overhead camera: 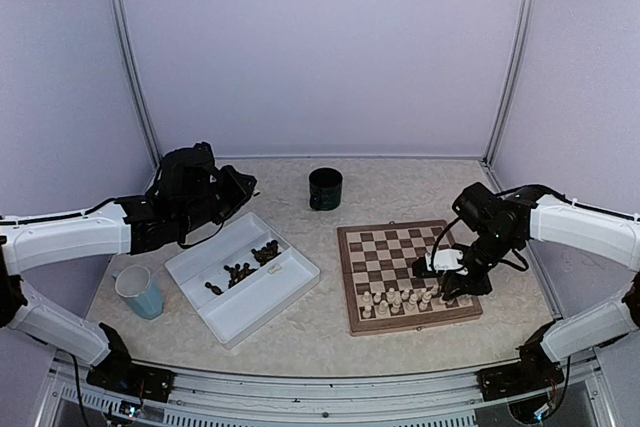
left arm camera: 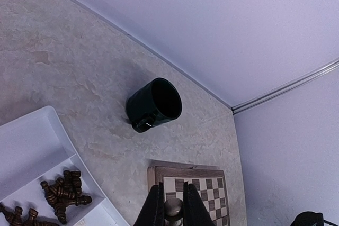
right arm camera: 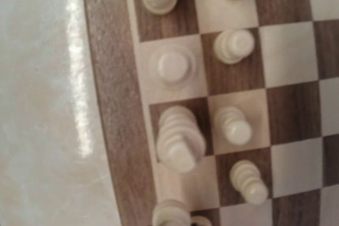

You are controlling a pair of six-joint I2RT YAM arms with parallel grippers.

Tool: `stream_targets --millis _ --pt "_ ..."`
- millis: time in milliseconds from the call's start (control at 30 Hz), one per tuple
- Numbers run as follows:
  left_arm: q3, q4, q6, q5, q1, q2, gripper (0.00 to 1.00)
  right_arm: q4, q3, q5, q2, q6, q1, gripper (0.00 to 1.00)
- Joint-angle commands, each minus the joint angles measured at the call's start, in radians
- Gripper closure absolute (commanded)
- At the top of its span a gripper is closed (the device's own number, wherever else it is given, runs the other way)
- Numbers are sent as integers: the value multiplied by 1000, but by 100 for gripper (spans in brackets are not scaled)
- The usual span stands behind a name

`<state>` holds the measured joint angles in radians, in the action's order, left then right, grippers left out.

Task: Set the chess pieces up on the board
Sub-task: Place the bishop on f1.

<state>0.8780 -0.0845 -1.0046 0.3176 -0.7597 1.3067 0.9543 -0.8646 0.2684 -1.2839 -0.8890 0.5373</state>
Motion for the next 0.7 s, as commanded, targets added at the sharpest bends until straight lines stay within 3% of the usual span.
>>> stream_targets --millis 0,667 --pt "20 2 12 -12 5 8 100 -43 17 18 -3 -6 -7 93" --pt "18 -3 9 -26 5 22 100 -93 45 19 -46 22 10 92"
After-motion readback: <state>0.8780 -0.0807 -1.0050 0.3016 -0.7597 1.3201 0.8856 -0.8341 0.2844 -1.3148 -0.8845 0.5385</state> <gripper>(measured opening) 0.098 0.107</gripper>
